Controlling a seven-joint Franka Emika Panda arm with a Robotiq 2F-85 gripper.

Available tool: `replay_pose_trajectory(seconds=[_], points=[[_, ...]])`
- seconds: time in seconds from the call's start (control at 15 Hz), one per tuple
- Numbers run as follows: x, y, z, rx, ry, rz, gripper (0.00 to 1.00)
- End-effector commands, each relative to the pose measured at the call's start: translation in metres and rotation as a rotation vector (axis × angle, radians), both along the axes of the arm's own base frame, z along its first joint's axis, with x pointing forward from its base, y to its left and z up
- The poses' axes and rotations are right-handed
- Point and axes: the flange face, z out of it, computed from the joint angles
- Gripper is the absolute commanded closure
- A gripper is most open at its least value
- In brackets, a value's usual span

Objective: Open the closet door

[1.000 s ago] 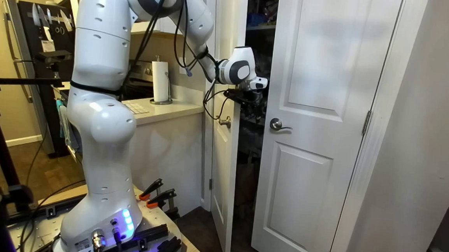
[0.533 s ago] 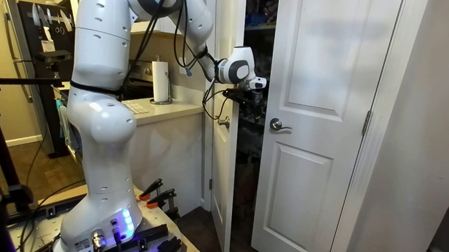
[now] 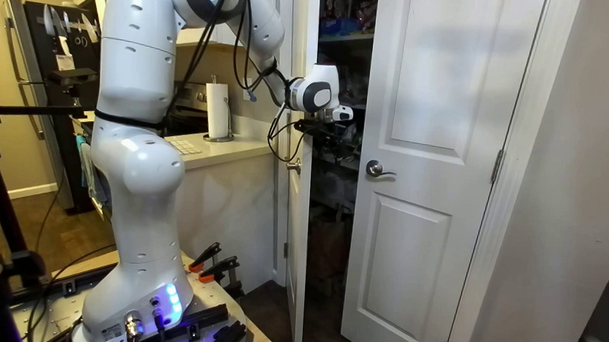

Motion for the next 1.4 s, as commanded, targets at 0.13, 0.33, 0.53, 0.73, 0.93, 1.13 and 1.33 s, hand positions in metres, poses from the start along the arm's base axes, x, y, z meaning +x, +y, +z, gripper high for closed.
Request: replay_pose_trajectory(seconds=[0.13, 0.33, 0.53, 0.73, 0.93, 1.13, 1.33], points=[[-0.012, 0.013, 0.003, 0.003, 0.073, 0.080, 0.00], [-0.013, 0.010, 0.002, -0.009, 0.092, 0.076, 0.00], [-0.015, 0.005, 0.000, -0.020, 0.114, 0.066, 0.00], [-0.018, 0.002, 0.000, -0.028, 0.120, 0.060, 0.00], [-0.019, -0.001, 0.000, -0.032, 0.126, 0.056, 0.00], [-0.021, -0.004, 0.000, -0.036, 0.131, 0.058, 0.00], [-0.024, -0.012, -0.002, -0.040, 0.144, 0.043, 0.00]])
